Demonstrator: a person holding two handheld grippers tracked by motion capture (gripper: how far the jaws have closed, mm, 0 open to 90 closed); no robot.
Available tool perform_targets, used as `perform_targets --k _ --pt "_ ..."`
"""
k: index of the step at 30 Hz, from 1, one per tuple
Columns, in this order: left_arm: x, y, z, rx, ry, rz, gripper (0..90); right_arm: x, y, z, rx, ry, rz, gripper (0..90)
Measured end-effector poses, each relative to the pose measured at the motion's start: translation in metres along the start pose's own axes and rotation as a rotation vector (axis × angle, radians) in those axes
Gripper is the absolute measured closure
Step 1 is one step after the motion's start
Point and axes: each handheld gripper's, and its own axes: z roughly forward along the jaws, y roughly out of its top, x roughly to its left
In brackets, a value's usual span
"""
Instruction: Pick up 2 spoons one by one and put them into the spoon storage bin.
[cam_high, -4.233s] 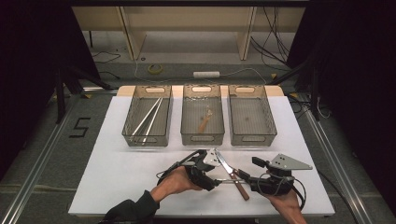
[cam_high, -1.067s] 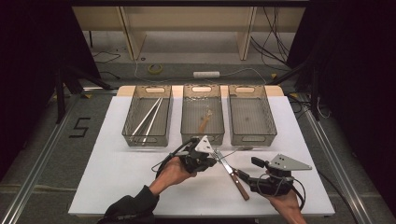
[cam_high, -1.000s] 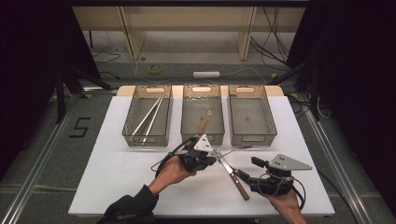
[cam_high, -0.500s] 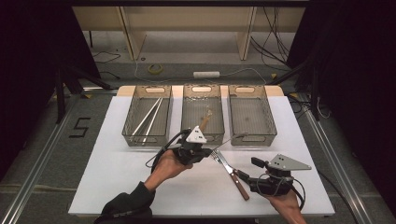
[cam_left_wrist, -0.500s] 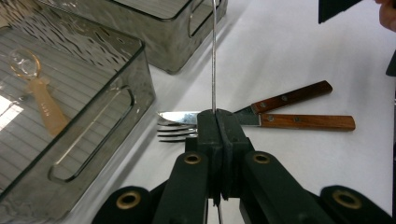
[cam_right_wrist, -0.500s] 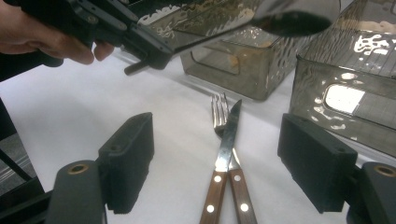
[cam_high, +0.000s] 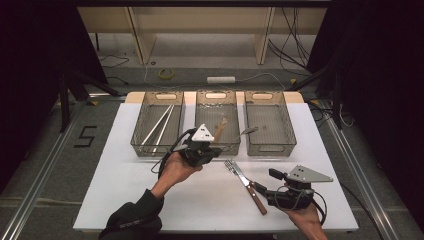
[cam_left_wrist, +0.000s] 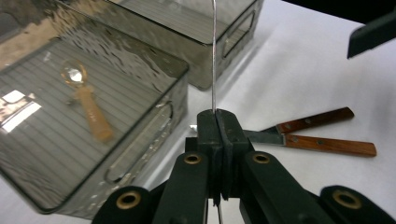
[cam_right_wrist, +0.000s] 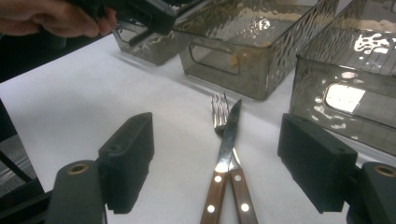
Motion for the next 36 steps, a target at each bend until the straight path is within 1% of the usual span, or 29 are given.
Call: perform_targets --k 1,4,9,13,15,20,27,30,31,33,36 --pt "0.003 0.001 -0.001 -0.001 0.008 0.001 89.1 0.0 0.0 0.0 0.001 0.0 0.001 28.1" --pt "0.011 0.002 -0.002 -0.009 0.025 -0.021 89.1 0.0 0.0 0.0 -0.001 0.001 0.004 28.1" --pt "0.023 0.003 0.004 -0.007 0.053 -0.059 89.1 -0.001 0.0 0.0 -0.003 0.002 0.004 28.1" --pt "0.032 0.008 0.009 -0.007 0.081 -0.079 89.1 0.0 0.0 0.0 0.0 0.002 0.004 28.1" --pt "0.037 0.01 0.011 -0.008 0.089 -0.095 89.1 -0.001 0.0 0.001 -0.001 0.002 0.006 28.1" --pt "0.048 0.014 0.013 -0.002 0.119 -0.117 89.1 -0.001 0.0 0.0 -0.004 0.004 0.007 28.1" --pt "0.058 0.016 0.017 0.008 0.146 -0.144 89.1 -0.001 -0.001 0.0 0.0 0.005 0.004 28.1" --pt "0.062 0.016 0.02 0.007 0.16 -0.168 89.1 -0.001 0.0 0.0 -0.003 0.005 0.009 28.1" --pt "0.064 0.016 0.022 0.013 0.164 -0.164 89.1 -0.001 0.0 0.0 -0.002 0.005 0.007 28.1" --pt "0.066 0.016 0.024 0.014 0.172 -0.178 89.1 0.0 -0.001 0.0 0.001 0.004 0.007 28.1" --pt "0.07 0.015 0.026 0.018 0.178 -0.188 89.1 0.0 0.0 0.0 -0.003 0.006 0.005 28.1"
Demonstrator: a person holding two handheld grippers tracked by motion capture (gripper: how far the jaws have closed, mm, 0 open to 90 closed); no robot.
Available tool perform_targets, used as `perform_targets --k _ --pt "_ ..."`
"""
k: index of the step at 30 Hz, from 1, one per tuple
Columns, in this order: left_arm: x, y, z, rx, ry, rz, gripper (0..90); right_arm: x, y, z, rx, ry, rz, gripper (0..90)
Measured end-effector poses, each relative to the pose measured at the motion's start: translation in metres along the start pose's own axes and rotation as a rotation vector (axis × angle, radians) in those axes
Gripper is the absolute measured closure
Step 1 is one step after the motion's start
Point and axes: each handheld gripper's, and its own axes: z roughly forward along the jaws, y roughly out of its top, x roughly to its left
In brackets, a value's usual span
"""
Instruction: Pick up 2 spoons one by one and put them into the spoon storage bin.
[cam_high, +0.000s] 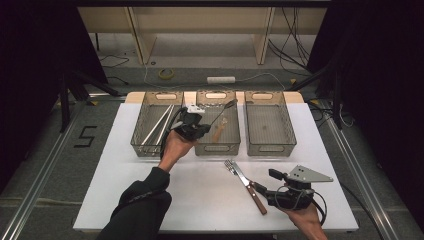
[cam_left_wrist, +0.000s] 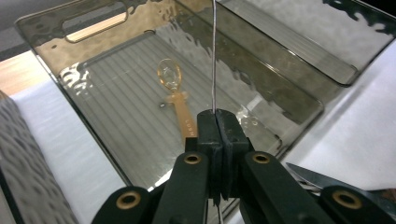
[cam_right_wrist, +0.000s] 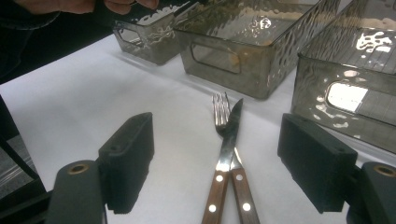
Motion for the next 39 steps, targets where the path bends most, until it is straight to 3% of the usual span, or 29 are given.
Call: perform_targets --k 21,39 --pt "0.009 0.004 0.017 0.031 0.041 -0.069 89.0 0.0 0.0 0.0 0.001 0.002 0.003 28.1" --pt "0.013 0.004 0.029 0.078 0.053 -0.093 89.0 0.0 0.0 0.0 0.003 0.003 0.002 28.1"
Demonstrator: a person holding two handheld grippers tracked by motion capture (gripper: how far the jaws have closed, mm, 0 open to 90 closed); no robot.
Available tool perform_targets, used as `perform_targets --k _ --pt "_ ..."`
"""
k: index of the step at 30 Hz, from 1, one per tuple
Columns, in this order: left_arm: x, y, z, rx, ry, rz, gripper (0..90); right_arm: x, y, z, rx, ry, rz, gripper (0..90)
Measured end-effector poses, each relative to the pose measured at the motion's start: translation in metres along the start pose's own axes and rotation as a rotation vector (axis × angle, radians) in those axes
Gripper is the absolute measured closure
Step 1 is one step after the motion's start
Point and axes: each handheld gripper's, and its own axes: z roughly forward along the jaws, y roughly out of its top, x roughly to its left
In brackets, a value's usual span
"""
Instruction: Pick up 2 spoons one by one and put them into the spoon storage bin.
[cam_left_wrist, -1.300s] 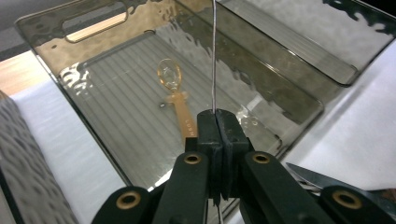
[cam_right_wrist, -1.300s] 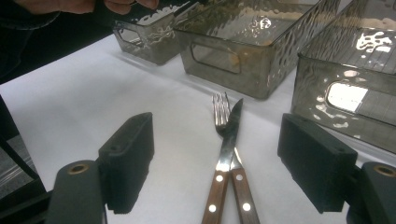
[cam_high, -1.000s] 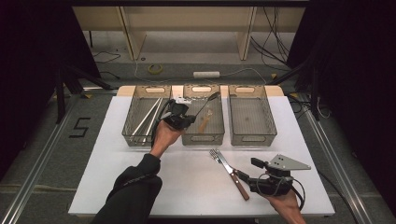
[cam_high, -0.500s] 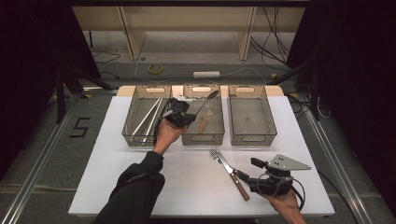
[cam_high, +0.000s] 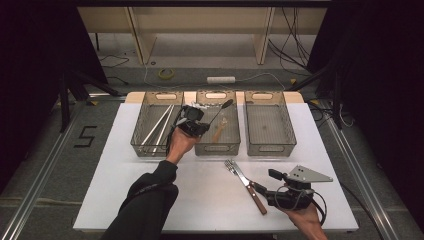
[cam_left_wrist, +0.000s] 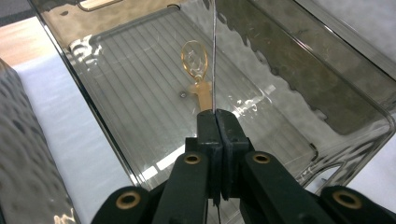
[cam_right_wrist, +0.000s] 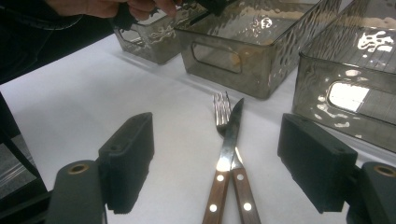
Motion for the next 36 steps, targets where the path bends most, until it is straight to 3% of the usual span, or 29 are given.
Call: perform_targets --k 7,10,18,24,36 --pt "0.003 0.001 0.004 0.021 -0.001 -0.029 85.5 0.0 0.0 0.0 0.002 0.001 0.0 28.1" --pt "0.005 0.001 -0.001 0.012 -0.007 -0.042 75.5 0.0 0.0 0.0 -0.001 0.001 0.001 28.1" --pt "0.007 -0.001 -0.026 0.002 -0.083 -0.048 51.5 0.0 -0.001 0.001 0.007 -0.001 -0.002 28.1" --pt "0.003 -0.012 -0.047 -0.027 -0.102 -0.028 40.5 0.0 0.0 0.001 0.014 -0.004 -0.001 28.1" --pt "0.005 -0.049 -0.077 -0.121 -0.177 -0.042 32.0 0.002 0.0 0.005 0.041 -0.019 -0.013 28.3"
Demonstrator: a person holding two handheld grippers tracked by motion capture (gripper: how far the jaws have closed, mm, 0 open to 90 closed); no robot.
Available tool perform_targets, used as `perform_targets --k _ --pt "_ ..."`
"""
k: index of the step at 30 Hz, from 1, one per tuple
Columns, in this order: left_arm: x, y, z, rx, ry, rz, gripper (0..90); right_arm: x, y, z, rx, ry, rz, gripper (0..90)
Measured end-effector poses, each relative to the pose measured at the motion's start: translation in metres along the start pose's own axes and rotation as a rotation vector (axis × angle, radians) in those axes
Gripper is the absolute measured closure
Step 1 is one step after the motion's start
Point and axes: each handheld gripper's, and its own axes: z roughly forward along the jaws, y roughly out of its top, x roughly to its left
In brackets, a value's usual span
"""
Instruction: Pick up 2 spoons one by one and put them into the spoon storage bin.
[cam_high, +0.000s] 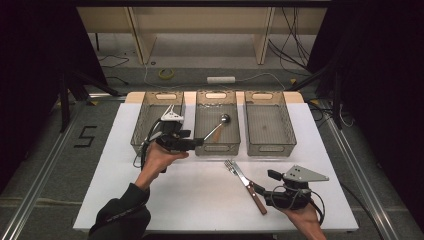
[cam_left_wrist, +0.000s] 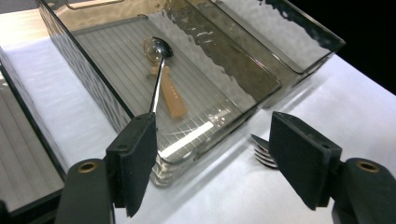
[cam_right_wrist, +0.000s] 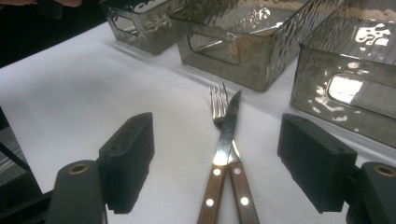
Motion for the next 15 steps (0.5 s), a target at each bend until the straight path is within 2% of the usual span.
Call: perform_targets --k 8,15 --pt "-0.006 -0.009 -0.007 -0.019 -0.013 0.036 27.7 0.002 0.001 0.002 0.013 0.012 -0.005 28.3" --pt "-0.011 -0.019 -0.018 -0.062 -0.024 0.055 26.1 0.003 0.001 0.003 0.031 0.005 -0.009 28.6"
